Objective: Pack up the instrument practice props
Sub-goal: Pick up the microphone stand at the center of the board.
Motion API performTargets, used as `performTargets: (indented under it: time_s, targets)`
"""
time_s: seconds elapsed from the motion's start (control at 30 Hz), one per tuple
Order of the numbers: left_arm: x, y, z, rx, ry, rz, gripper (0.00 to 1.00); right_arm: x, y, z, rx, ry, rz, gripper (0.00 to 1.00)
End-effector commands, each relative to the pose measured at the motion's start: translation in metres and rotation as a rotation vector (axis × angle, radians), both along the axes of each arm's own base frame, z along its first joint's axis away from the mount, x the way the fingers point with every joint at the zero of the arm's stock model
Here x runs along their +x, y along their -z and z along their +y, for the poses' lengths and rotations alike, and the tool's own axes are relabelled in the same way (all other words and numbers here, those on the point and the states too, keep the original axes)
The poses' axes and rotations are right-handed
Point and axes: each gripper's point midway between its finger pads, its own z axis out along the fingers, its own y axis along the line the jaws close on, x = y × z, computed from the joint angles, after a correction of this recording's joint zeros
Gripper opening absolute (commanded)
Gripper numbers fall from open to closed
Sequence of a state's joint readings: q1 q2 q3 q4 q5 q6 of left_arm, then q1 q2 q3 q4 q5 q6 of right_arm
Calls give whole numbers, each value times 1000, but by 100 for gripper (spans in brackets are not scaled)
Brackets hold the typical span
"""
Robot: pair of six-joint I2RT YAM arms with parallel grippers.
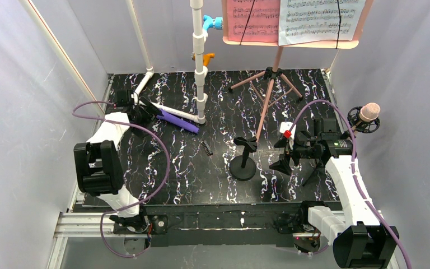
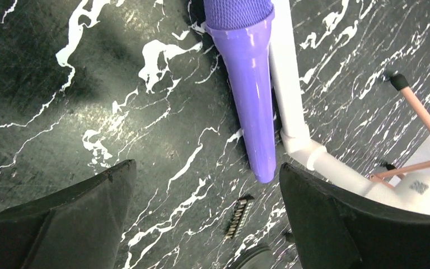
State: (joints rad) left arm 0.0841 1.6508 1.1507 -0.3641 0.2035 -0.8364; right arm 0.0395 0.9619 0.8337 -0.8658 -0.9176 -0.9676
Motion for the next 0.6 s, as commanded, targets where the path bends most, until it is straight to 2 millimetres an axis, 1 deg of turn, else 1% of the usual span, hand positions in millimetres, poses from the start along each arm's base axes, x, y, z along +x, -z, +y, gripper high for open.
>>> performTargets:
  time_s: [0.0,0.2,0.4,0.57]
  targets:
    - [-21,-17,-1,32,87,-41,98,0,0,0,4,-4,-12,98]
    - [-40,-36,-16,20,229,-126,98,1,2,0,2,-2,-8,98]
    - [-66,-64,-43,-59,391,-273,98,1,3,0,1,0,-5,99]
    - [-90,-78,-65,-163,469,-345,98,2,4,0,-1,2,-5,98]
